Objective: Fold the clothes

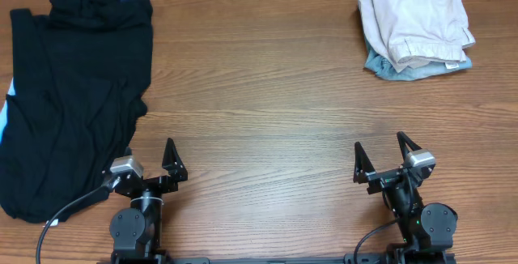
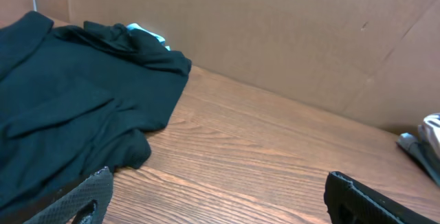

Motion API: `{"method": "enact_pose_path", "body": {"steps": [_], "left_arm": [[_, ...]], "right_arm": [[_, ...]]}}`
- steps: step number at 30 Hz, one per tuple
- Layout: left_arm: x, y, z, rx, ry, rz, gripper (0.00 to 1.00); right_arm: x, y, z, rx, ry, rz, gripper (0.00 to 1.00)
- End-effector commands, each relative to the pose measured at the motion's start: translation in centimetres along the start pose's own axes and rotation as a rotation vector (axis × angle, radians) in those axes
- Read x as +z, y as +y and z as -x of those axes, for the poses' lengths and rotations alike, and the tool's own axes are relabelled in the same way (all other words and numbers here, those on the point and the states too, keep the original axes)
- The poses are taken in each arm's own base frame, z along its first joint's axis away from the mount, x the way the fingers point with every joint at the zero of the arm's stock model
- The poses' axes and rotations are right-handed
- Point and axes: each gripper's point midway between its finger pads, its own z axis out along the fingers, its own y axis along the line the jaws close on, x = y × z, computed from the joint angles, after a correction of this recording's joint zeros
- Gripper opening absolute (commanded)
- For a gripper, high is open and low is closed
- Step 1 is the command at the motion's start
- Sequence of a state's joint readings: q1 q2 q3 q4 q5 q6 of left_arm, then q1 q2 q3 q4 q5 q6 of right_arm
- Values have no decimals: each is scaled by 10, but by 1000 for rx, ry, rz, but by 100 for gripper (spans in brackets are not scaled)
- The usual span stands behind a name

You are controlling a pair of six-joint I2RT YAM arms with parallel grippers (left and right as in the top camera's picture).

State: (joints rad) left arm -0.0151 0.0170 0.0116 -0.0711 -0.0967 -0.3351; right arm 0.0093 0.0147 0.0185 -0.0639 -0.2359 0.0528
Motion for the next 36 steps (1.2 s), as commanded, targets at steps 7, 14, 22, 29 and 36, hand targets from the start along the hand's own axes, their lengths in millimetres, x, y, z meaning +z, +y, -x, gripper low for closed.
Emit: {"method": "enact_pose_path", "body": {"steps": [7,14,22,29,36], "left_arm": [[0,4,2,45,-16,19,100],[0,3,2,41,-14,11,100],[-1,-17,8,39,-33,-95,100],[-27,-77,72,66,-294,-407,100],[-63,-98,127,82,-531,-517,100]], "right_arm": [[0,0,1,-4,-16,-4,100],[0,-4,10,-11,-51,-24,100],[-3,14,29,-38,-128,72,100],[-20,35,86,-103,-370,158,100],[-58,52,148,-113,-663,225,100]]}}
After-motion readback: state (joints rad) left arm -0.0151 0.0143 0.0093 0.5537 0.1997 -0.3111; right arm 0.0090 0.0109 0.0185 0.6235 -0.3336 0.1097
